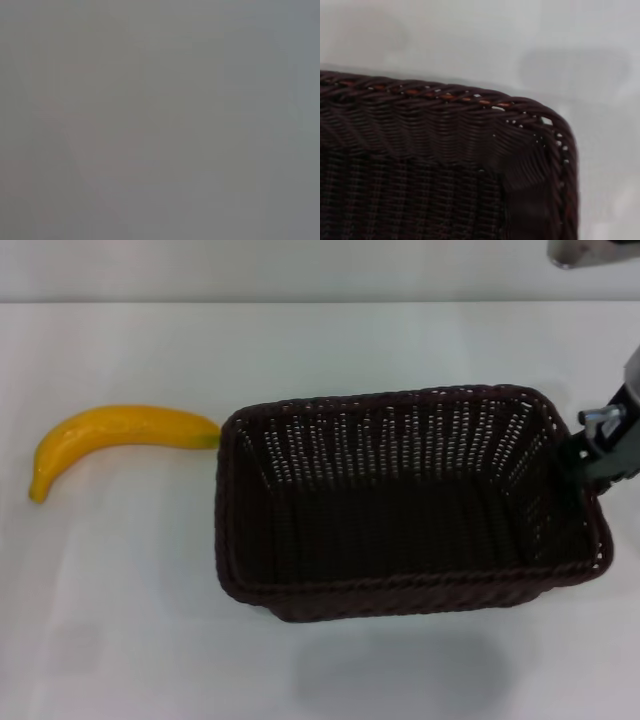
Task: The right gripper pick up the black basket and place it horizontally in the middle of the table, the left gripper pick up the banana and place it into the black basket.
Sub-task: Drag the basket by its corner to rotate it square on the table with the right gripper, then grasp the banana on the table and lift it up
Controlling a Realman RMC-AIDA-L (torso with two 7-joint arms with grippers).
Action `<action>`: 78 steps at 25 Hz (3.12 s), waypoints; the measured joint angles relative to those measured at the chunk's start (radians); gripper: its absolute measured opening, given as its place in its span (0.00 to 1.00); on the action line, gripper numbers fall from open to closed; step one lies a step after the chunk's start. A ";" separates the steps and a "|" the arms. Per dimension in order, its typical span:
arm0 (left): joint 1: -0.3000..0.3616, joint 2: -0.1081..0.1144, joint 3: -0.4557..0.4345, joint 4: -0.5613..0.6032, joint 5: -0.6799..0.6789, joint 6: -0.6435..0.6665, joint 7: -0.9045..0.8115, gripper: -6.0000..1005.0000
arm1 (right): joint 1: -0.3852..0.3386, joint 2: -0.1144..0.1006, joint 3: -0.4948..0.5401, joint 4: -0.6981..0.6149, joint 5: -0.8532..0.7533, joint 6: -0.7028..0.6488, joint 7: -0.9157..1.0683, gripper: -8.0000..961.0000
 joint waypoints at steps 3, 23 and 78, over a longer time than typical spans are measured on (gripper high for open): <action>0.001 0.000 0.000 0.000 0.000 0.000 0.000 0.82 | 0.000 0.001 0.012 -0.059 -0.049 0.036 0.014 0.34; 0.025 0.002 0.000 0.010 0.000 -0.010 -0.016 0.82 | -0.207 0.010 0.115 -0.478 -0.305 -0.082 -0.181 0.34; -0.273 0.202 0.005 0.898 1.641 0.167 -1.540 0.80 | -0.640 -0.004 0.023 0.178 0.156 -2.027 -0.948 0.90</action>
